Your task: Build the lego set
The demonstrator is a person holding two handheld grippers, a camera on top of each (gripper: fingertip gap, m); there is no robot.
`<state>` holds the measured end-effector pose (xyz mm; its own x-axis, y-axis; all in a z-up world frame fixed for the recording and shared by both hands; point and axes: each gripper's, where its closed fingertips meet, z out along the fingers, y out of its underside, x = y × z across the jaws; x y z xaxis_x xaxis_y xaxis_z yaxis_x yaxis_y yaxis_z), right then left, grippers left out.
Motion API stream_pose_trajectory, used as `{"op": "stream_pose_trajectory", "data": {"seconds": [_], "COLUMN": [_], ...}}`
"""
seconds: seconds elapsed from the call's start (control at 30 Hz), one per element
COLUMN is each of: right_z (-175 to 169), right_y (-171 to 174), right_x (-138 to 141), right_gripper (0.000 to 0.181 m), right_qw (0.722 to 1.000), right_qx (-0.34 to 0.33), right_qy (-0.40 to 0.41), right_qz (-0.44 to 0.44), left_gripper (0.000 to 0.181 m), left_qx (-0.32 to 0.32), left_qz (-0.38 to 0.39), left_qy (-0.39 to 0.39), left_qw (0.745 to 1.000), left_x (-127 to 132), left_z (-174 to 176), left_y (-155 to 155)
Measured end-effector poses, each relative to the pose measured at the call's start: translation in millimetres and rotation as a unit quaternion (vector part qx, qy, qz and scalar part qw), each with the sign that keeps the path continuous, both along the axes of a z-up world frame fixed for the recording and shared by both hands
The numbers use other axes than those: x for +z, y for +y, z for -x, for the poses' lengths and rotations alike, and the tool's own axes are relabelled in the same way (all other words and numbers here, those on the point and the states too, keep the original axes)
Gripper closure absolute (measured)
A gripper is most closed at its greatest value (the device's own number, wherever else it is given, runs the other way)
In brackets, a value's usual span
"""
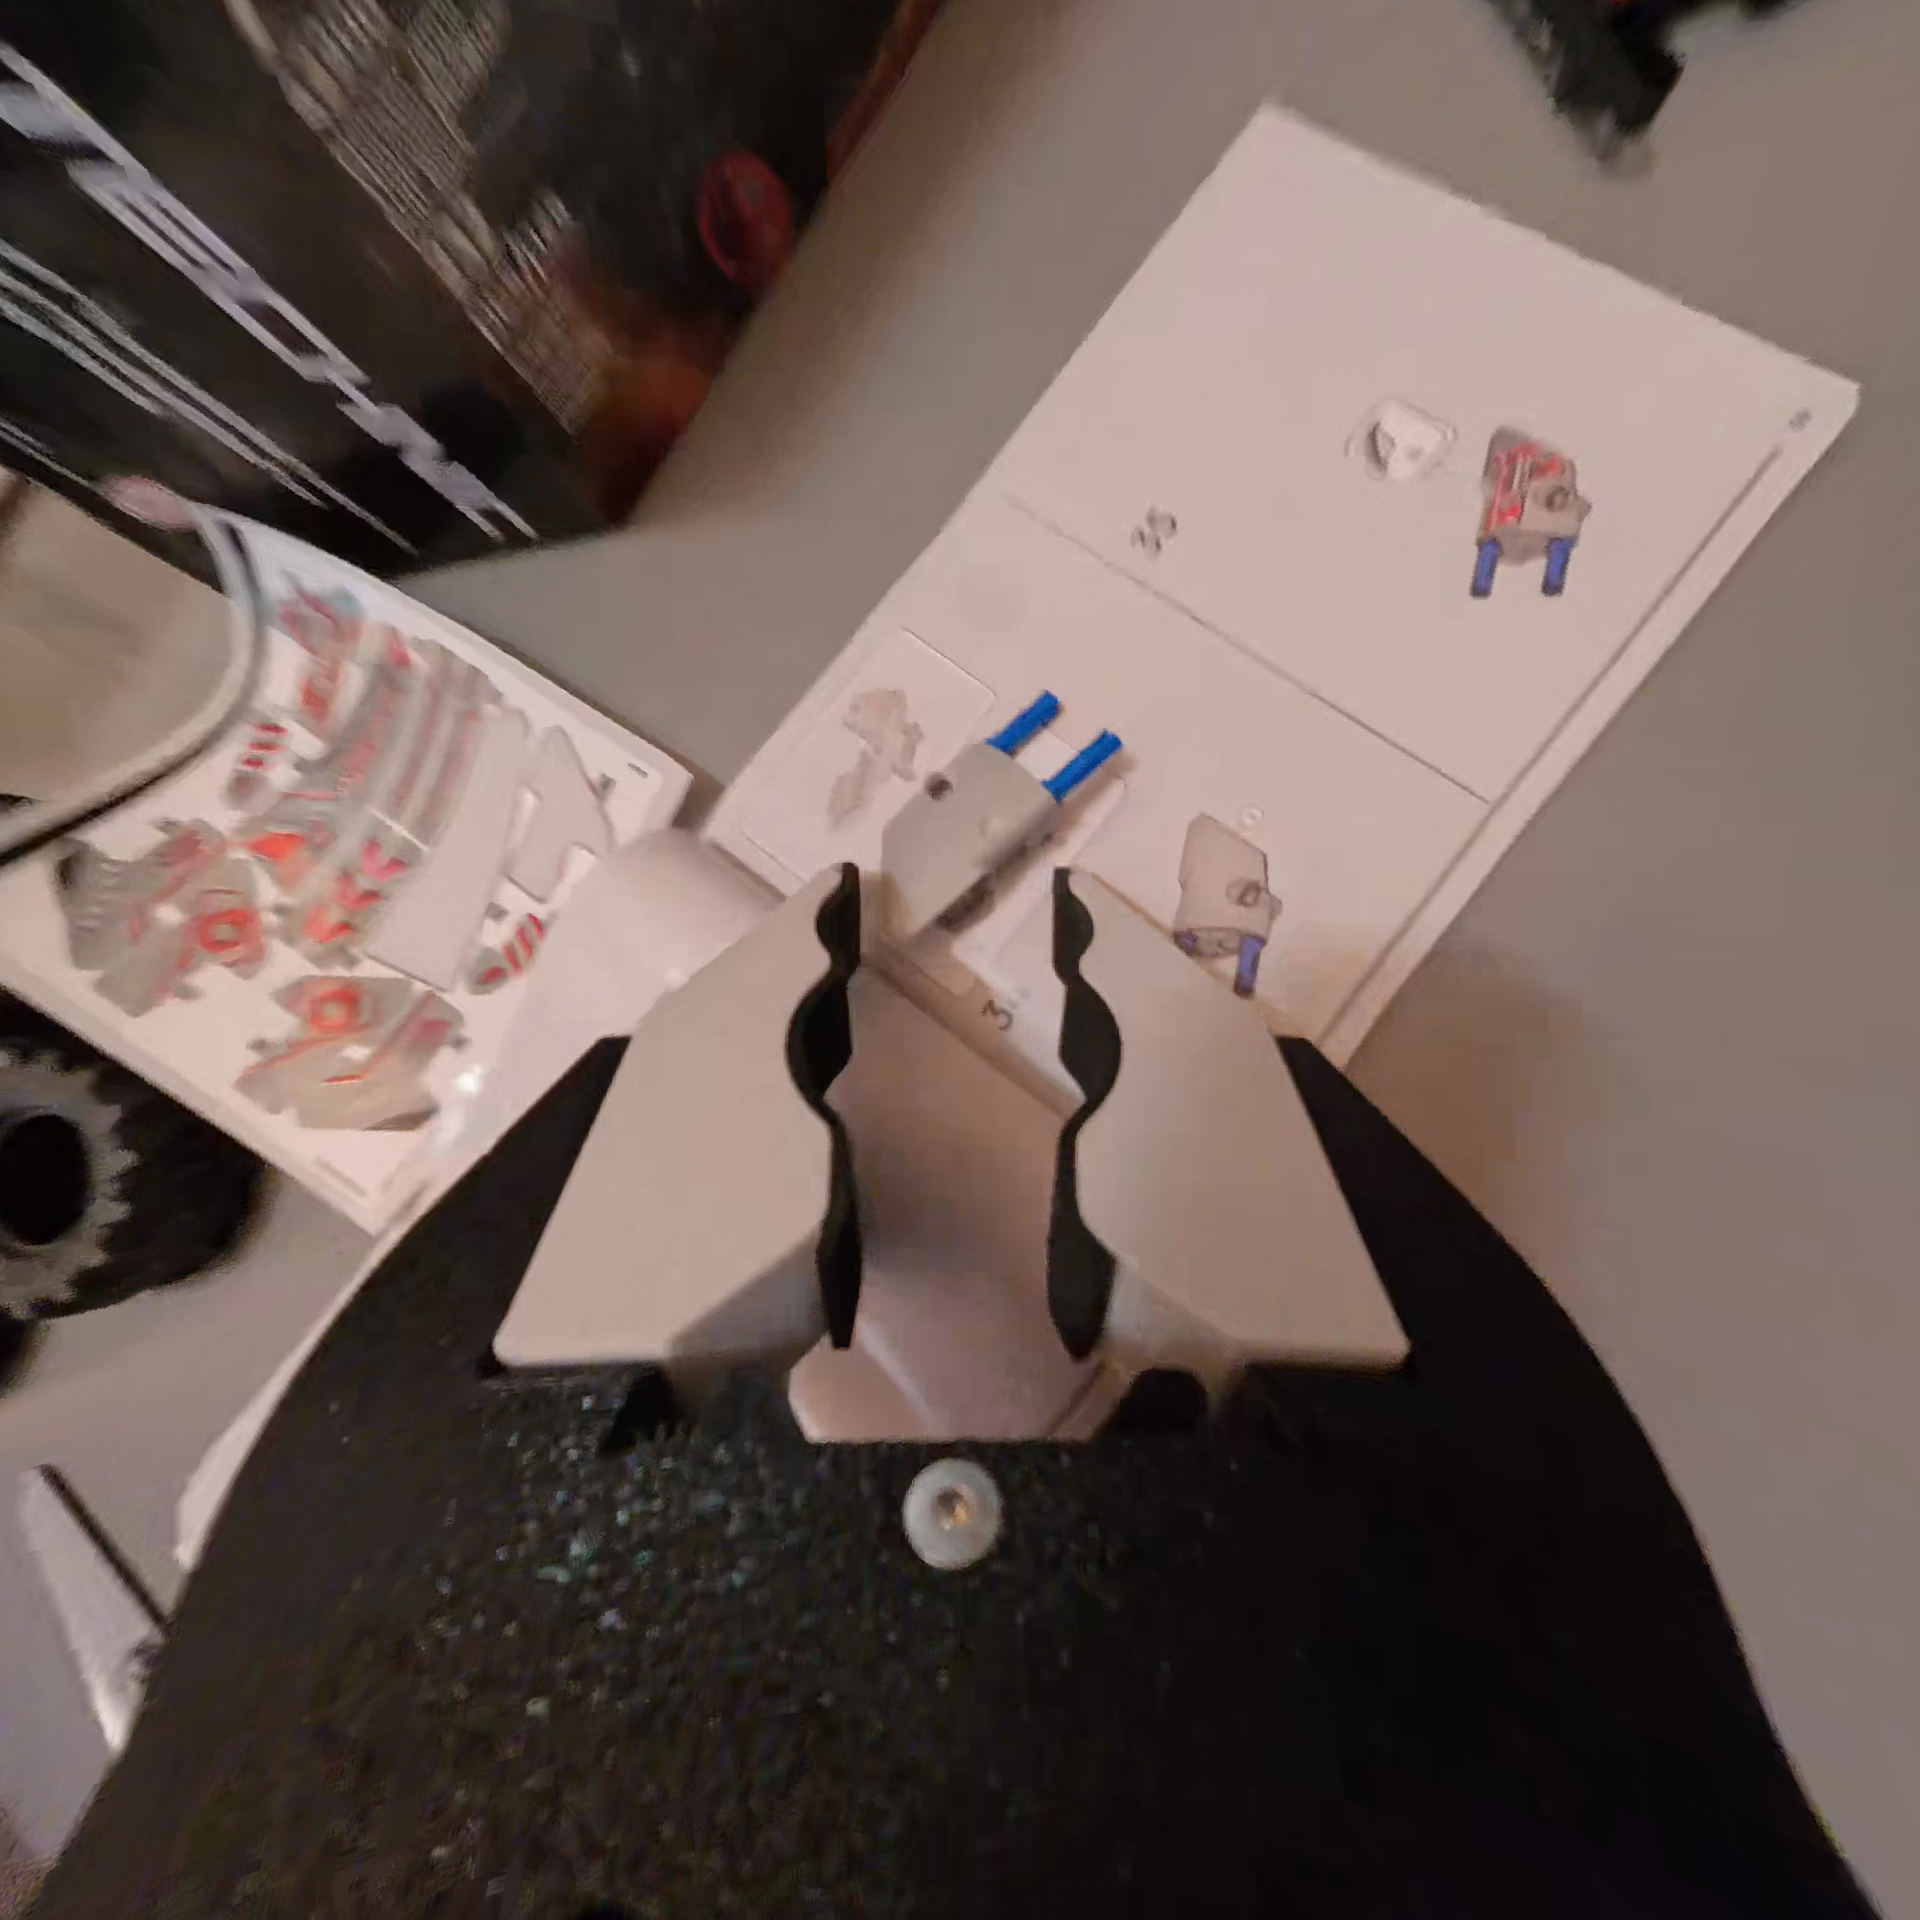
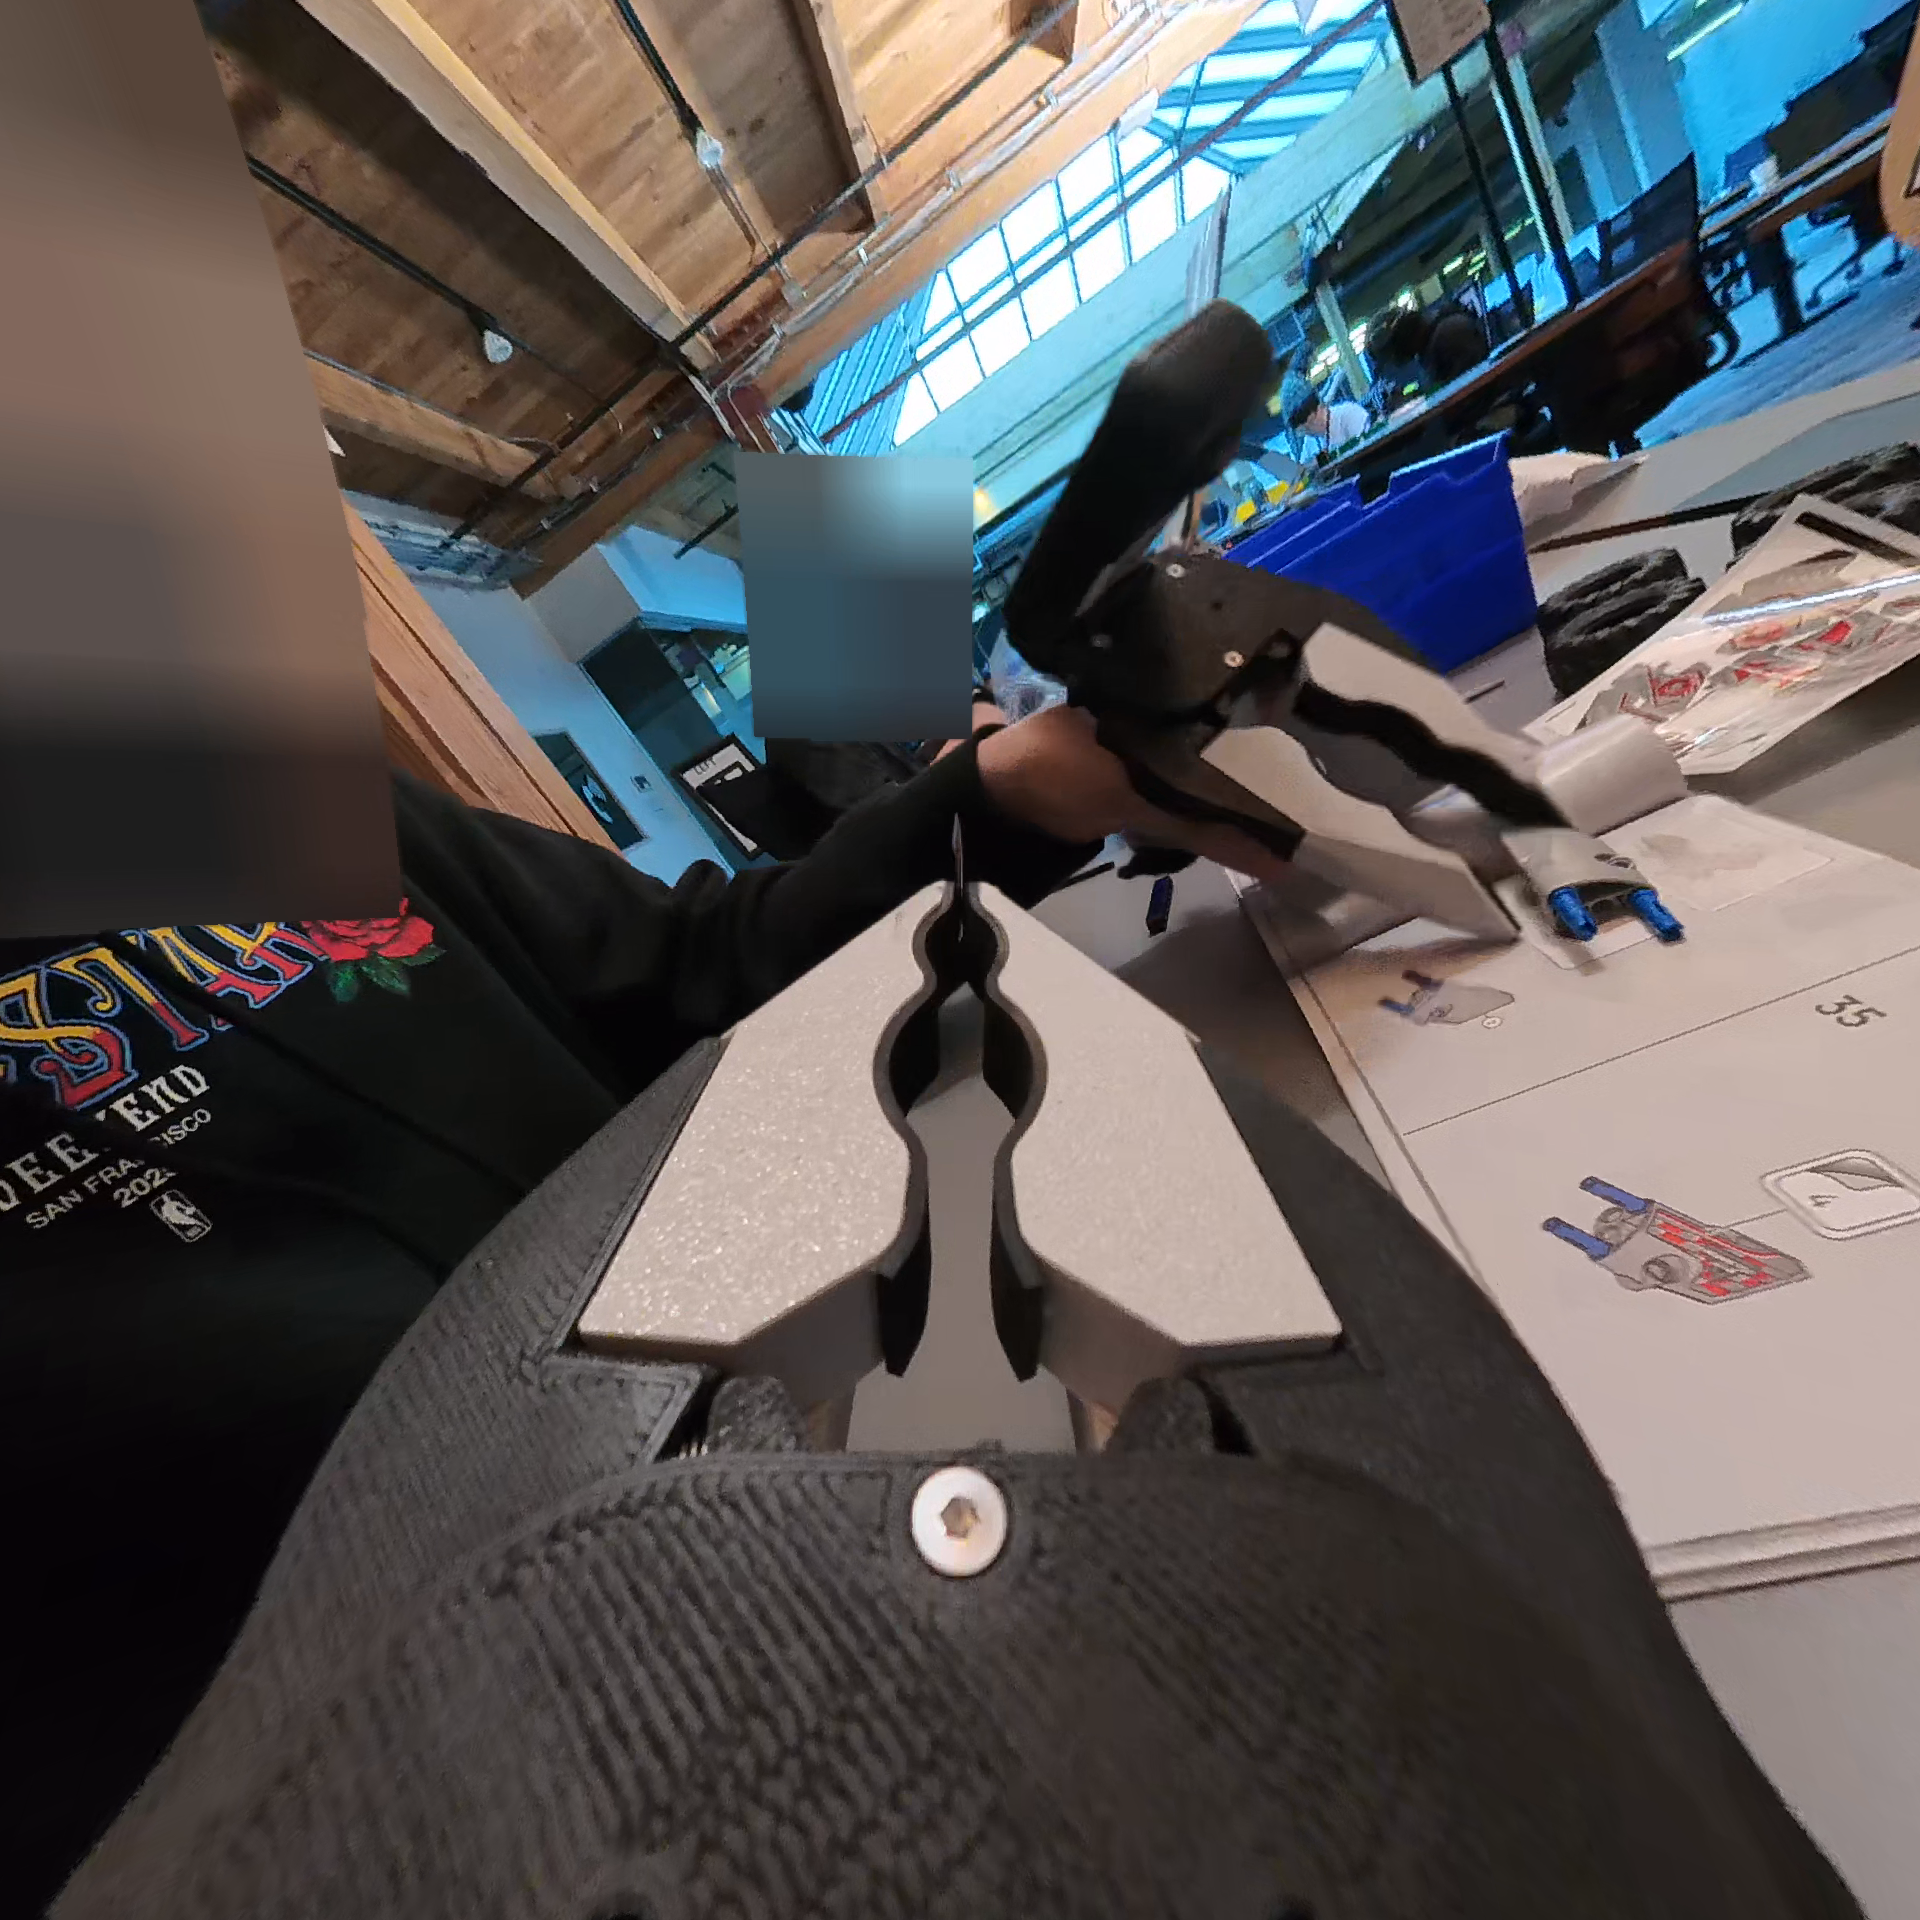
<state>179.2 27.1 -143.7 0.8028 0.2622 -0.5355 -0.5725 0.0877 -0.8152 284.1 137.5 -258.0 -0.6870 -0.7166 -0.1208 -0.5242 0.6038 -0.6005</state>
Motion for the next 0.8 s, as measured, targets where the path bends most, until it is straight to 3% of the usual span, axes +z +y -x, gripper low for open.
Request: {"op": "stream_pose_trajectory", "data": {"seconds": [0.13, 0.3, 0.4, 0.5, 0.6, 0.7, 0.8], "right_z": [2, 2, 4, 4, 2, 1, 3], "right_y": [-4, -6, -5, -4, -5, -7, -6], "right_x": [6, 9, 9, 9, 10, 11, 10], "right_gripper": [0.181, 0.181, 0.181, 0.181, 0.181, 0.181, 0.181], "right_qw": [1.0, 0.999, 0.999, 0.999, 0.999, 0.998, 0.998], "right_qx": [0.015, 0.024, 0.027, 0.031, 0.026, 0.025, 0.03], "right_qy": [0.0, 0.003, -0.004, -0.003, 0.002, 0.006, 0.002], "right_qz": [-0.027, -0.042, -0.04, -0.038, -0.043, -0.049, -0.046], "left_gripper": [0.164, 0.163, 0.164, 0.161, 0.138, 0.119, 0.112], "left_qx": [-0.024, -0.184, -0.291, -0.319, -0.236, -0.073, 0.071], "left_qz": [-0.022, -0.069, -0.037, 0.003, 0.042, 0.101, 0.143], "left_qy": [-0.025, -0.15, -0.139, -0.111, -0.09, -0.083, -0.094], "left_qw": [0.999, 0.969, 0.946, 0.941, 0.967, 0.989, 0.983], "left_x": [3, 22, 16, 5, 9, 26, 32], "left_z": [3, 37, 86, 115, 119, 116, 120], "left_y": [0, -14, -28, -27, -17, -16, -25]}}
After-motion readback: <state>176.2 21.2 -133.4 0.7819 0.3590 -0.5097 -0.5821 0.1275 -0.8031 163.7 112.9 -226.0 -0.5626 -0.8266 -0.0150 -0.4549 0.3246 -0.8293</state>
